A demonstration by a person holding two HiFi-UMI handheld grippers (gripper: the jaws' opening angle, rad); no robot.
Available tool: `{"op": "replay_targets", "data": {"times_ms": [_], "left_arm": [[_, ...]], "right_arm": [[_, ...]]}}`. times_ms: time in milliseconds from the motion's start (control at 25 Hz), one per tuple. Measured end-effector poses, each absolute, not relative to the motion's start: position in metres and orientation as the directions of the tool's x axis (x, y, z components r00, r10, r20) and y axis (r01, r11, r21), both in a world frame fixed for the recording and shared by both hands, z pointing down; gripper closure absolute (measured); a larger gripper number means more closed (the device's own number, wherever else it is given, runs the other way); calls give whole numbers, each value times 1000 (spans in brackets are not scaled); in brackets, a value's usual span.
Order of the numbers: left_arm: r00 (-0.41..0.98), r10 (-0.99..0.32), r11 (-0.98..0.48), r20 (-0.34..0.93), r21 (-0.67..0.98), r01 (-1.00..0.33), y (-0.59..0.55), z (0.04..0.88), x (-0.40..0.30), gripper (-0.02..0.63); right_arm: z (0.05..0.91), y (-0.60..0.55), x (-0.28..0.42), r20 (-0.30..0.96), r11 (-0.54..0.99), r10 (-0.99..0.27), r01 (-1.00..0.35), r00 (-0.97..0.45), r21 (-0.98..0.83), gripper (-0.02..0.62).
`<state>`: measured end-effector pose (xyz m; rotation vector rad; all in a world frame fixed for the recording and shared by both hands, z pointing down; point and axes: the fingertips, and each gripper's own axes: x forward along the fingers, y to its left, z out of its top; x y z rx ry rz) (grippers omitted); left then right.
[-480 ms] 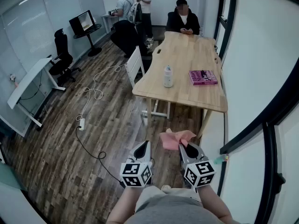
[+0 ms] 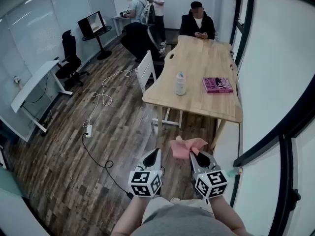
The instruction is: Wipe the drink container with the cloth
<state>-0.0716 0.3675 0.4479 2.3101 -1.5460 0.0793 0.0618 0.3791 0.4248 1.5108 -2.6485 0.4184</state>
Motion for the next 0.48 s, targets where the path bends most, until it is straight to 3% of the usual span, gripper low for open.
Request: {"op": "replay_targets", "data": {"times_ms": [480], "left_arm": [[378, -896, -313, 235, 270, -910, 359, 446, -65, 601]], "right_arm": [[428, 364, 67, 191, 488, -824, -840, -533, -237, 568]]}}
